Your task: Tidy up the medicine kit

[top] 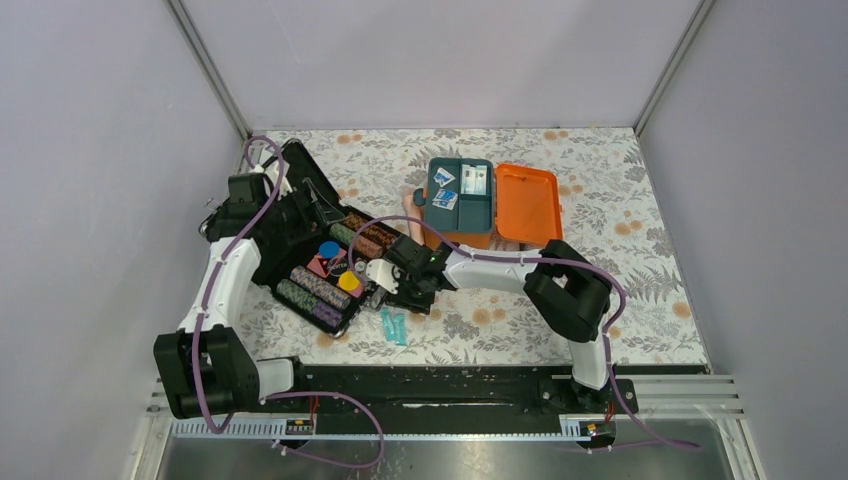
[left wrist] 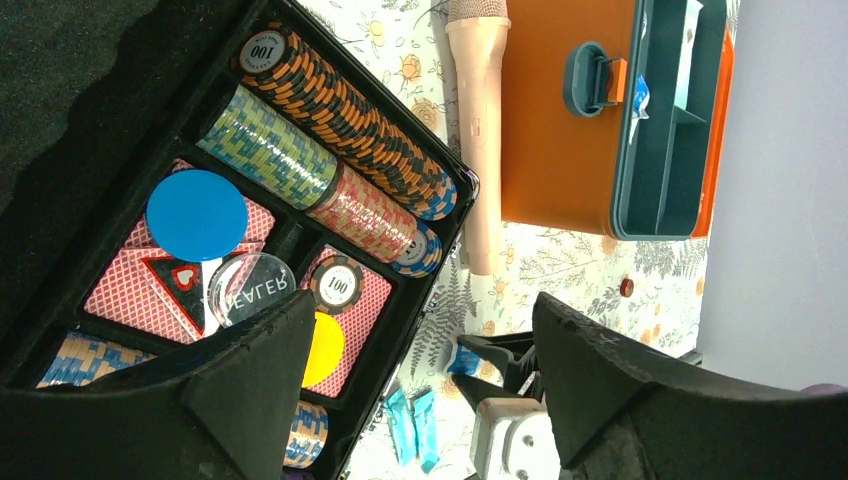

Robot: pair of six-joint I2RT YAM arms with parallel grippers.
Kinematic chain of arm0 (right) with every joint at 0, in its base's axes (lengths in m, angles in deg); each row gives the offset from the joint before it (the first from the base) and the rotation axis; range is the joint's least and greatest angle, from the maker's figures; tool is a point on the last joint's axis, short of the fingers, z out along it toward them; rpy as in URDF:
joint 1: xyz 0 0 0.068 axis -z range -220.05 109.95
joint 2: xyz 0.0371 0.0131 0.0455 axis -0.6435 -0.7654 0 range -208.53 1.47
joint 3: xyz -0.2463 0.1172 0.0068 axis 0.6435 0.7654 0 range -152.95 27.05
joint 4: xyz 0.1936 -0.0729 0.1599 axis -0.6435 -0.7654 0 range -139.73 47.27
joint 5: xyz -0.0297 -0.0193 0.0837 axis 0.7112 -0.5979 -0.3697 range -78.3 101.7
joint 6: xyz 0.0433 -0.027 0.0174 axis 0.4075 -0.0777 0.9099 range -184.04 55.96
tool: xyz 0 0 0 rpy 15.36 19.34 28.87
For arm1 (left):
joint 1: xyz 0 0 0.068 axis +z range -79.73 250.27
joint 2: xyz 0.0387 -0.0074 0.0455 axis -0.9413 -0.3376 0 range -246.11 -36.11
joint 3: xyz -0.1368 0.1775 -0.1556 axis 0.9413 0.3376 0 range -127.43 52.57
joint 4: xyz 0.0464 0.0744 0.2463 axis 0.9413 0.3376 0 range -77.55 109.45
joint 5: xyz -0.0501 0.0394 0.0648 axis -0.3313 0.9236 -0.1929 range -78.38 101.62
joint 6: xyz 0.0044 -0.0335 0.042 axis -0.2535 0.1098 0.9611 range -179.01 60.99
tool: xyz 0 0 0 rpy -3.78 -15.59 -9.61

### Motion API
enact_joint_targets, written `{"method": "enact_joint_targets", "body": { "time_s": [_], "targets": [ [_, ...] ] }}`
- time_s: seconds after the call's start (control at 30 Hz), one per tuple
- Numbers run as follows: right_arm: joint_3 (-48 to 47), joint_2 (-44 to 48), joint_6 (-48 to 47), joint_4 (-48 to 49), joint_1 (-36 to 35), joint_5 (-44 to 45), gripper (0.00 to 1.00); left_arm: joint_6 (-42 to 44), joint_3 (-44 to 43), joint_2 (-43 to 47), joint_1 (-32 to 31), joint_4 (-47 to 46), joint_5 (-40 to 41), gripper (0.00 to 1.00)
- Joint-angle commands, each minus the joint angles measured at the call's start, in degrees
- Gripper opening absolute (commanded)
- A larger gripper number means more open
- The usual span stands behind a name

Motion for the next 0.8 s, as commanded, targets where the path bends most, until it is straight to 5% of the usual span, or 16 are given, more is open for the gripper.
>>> {"method": "enact_joint_targets", "body": {
  "time_s": [0.0, 0.27, 0.77],
  "targets": [
    [1.92, -3.51, -2.43, -1.21, -0.72, 1.6, 0.4, 0.17, 0.49, 1.69, -0.12, -2.2, -0.29, 0.78],
    [-0.07, -2.65, -3.86, -4.04, 0.51, 3.32, 0.26, 0.3, -0.68, 0.74, 0.01, -2.34, -0.11, 0.78],
    [-21.22, 12.27, 6.12, -10.1, 10.84, -5.37, 0.24, 3.63, -7.64, -5.22, 1.04, 3.17, 1.45, 0.78]
  ]
}}
